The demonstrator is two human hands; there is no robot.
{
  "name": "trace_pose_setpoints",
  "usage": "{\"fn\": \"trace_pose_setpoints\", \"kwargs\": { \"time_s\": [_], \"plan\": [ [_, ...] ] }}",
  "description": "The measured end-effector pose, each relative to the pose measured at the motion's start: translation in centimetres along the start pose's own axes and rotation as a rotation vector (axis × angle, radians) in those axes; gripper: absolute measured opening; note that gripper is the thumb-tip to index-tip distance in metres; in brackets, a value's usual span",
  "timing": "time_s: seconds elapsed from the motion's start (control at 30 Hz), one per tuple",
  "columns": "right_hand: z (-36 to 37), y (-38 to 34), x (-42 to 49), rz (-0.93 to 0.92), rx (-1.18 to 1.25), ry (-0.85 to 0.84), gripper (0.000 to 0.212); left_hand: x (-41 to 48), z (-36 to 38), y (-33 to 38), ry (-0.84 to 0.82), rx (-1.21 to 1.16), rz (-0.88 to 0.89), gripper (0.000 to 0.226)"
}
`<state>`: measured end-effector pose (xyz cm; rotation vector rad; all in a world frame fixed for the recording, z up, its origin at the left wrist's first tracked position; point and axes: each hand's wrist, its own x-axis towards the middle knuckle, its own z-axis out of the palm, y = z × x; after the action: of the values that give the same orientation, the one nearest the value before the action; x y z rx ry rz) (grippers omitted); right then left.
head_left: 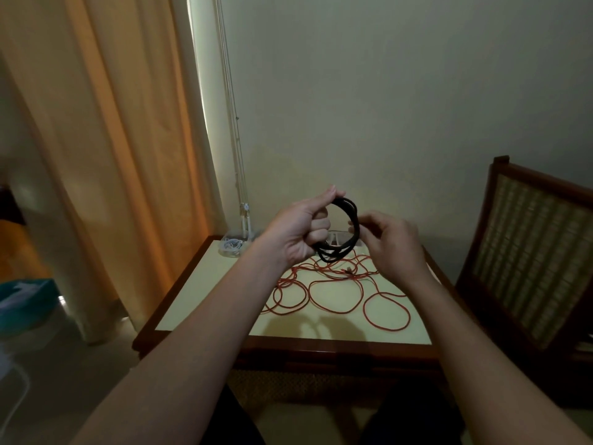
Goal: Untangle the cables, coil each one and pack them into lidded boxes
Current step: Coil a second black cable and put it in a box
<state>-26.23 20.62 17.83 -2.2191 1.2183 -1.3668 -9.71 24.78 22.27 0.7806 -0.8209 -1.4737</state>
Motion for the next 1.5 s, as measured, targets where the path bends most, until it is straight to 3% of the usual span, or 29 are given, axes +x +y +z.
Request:
{"fn": "trace_pose_setpoints", "kwargs": {
  "time_s": [0.13, 0.23, 0.4, 0.5, 0.63, 0.73, 0.87, 0.93, 1.1, 1.3, 1.43, 1.5],
  "plan": [
    [0.0, -0.7, 0.7, 0.096, 0.167, 0.13, 0.014, -0.3, 0.5, 0.1, -0.043, -0.021, -0.051, 0.013],
    [-0.4, -1.2, 1.1, 0.219, 0.412, 0.116, 0.018, -0.5, 0.6, 0.4, -0.042, 0.001, -0.06, 0.014],
    [-0.6, -2.2, 0.6, 0.482, 0.88, 0.0, 0.014, -0.6, 0.2, 0.6, -0.033, 0.026, -0.074, 0.012],
    [-0.5, -2.6, 0.0, 0.61, 1.069, -0.209, 0.02, -0.2, -0.1, 0.2, -0.016, 0.095, -0.014, 0.009],
    [-0.7, -2.9, -0.4, 0.718, 1.117, -0.505, 0.032, 0.2, -0.7, -0.6, 0.069, 0.314, 0.115, 0.017],
    [-0.3, -2.9, -0.6, 0.712, 1.081, -0.53, 0.028, 0.6, -1.2, -0.8, 0.165, 0.429, 0.232, 0.028],
    [0.3, -3.4, -0.8, 0.697, 1.169, -0.515, 0.031, 0.6, -0.6, -0.5, 0.206, 0.535, 0.339, 0.021],
    [0.6, -3.5, -0.8, 0.615, 1.107, -0.504, 0.019, 0.3, -0.2, -0.3, 0.206, 0.582, 0.365, 0.022],
    [0.1, -3.4, -0.6, 0.482, 0.849, -0.473, 0.041, 0.1, -0.4, 0.3, 0.247, 0.663, 0.392, 0.021],
    [-1.2, -3.3, -0.7, 0.394, 0.524, -0.499, 0.013, 0.0, -1.6, 0.7, 0.253, 0.586, 0.365, 0.023],
    [-1.0, -1.4, -0.3, 0.119, -0.03, -0.275, 0.01, -0.2, -1.7, 0.7, 0.189, 0.467, 0.292, 0.021],
    [-0.8, -0.7, -0.3, 0.015, -0.108, -0.132, 0.013, -0.1, -1.6, 0.7, 0.157, 0.362, 0.235, 0.019]
  ]
}}
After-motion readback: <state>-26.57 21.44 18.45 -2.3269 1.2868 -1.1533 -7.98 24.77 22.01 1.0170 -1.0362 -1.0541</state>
